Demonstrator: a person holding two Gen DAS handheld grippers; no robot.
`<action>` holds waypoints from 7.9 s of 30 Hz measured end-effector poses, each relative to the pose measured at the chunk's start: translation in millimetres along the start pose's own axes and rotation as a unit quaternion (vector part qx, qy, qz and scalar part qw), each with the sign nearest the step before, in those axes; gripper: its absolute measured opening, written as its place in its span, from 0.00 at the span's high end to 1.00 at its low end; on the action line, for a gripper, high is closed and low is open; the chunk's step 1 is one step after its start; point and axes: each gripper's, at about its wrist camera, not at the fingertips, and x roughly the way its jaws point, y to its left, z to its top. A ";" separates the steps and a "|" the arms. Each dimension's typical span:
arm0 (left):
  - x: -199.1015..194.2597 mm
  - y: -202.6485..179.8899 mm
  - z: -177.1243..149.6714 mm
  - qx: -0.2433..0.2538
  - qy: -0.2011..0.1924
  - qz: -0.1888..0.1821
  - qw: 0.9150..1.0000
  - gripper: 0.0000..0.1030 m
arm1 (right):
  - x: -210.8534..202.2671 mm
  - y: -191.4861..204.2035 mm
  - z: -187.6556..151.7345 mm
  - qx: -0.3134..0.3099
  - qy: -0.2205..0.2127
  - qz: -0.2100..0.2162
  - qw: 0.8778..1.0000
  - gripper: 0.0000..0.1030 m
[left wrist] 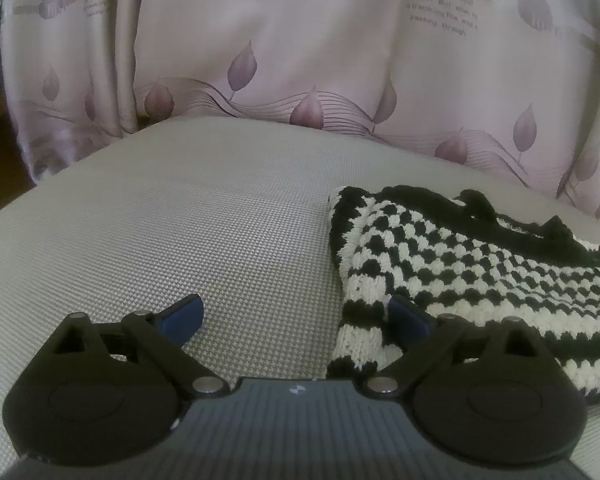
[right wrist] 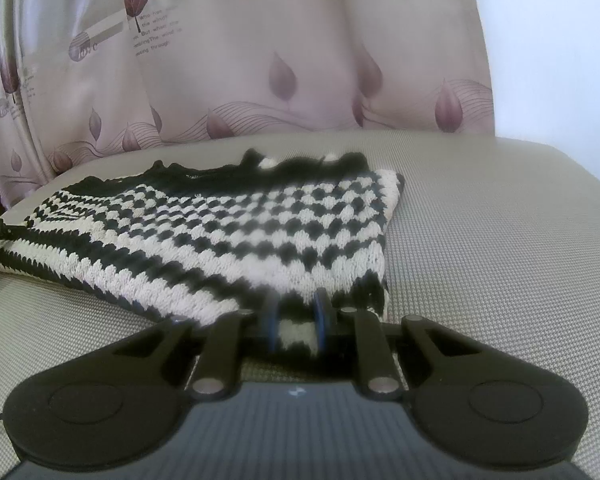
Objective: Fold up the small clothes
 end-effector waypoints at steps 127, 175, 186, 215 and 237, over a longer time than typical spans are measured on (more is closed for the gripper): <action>-48.5 -170.9 -2.8 -0.060 0.030 -0.444 0.894 0.52 | 73.4 -13.1 78.0 0.339 0.020 0.287 0.896 0.38; -60.3 -125.9 -16.8 0.011 -0.109 -0.384 0.917 0.14 | 74.0 -56.5 135.2 0.000 0.056 0.073 0.996 0.83; -38.9 -222.0 2.1 0.076 -0.098 -0.455 0.882 0.48 | 85.9 -119.9 108.8 0.179 0.046 0.118 0.976 0.58; -21.6 -179.0 -33.4 0.059 -0.058 -0.423 0.902 0.39 | 19.3 -35.9 79.3 0.041 -0.066 0.159 0.984 0.54; -31.3 -208.4 -40.8 0.141 -0.065 -0.308 0.939 0.01 | -6.3 -15.4 7.8 -0.055 -0.021 0.067 0.996 0.82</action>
